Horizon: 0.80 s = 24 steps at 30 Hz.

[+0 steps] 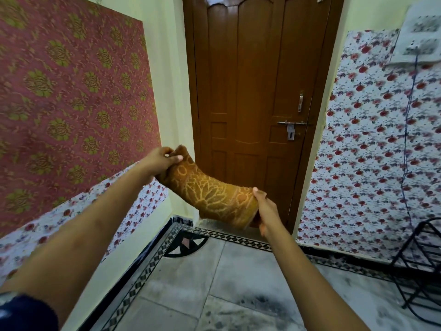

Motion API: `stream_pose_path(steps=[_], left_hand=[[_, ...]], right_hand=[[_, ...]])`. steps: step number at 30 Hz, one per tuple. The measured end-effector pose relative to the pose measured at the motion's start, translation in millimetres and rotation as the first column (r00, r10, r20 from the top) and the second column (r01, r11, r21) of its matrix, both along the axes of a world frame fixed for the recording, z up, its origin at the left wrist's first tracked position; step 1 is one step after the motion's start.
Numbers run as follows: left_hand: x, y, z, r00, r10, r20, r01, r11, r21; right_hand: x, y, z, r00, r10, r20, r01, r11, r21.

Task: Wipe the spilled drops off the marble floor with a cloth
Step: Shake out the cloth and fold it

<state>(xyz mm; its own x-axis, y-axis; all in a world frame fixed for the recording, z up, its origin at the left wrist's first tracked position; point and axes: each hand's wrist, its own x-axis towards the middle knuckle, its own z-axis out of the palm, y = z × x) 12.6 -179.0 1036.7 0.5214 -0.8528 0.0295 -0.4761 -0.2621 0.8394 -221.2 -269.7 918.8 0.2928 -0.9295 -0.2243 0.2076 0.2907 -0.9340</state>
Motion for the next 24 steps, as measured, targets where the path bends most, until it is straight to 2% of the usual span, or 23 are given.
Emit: stream_pose_path(steps=[3, 6, 9, 13, 16, 19, 22, 24], left_hand=[[-19.8, -1.8, -28.6, 0.999, -0.014, -0.044, 0.014, 1.000, -0.001], [-46.0, -4.4, -55.8, 0.992, -0.079, -0.095, 0.081, 0.997, 0.014], [-71.8, -7.4, -73.2, 0.977, -0.159, -0.142, 0.161, 0.987, 0.004], [-85.9, -5.8, -80.7, 0.952, -0.231, -0.202, 0.231, 0.973, -0.021], [-83.4, -5.3, -84.1, 0.941, -0.274, -0.198, 0.285, 0.958, 0.028], [-82.5, -8.0, -87.2, 0.966, -0.190, -0.176, 0.201, 0.978, 0.048], [-81.7, -7.5, -86.2, 0.922, -0.090, -0.378, 0.110, 0.993, 0.034], [-80.5, -4.3, -84.5, 0.850, -0.057, -0.524, 0.084, 0.996, 0.027]], right_hand=[[5.0, -2.0, 6.9, 0.998, -0.009, -0.067, 0.007, 1.000, -0.020], [18.2, 2.8, 15.6, 0.992, 0.070, -0.108, -0.064, 0.996, 0.058], [32.8, 8.1, 17.1, 0.989, 0.145, -0.034, -0.139, 0.982, 0.130], [29.2, 12.5, 19.8, 0.975, 0.205, 0.087, -0.216, 0.967, 0.136], [18.7, 10.5, 23.3, 0.948, 0.299, 0.104, -0.308, 0.947, 0.087], [12.6, 11.1, 23.4, 0.922, 0.380, 0.075, -0.384, 0.923, 0.037], [10.4, 15.1, 19.4, 0.929, 0.369, 0.018, -0.366, 0.927, -0.085], [10.1, 18.9, 14.3, 0.982, 0.180, -0.052, -0.187, 0.953, -0.238]])
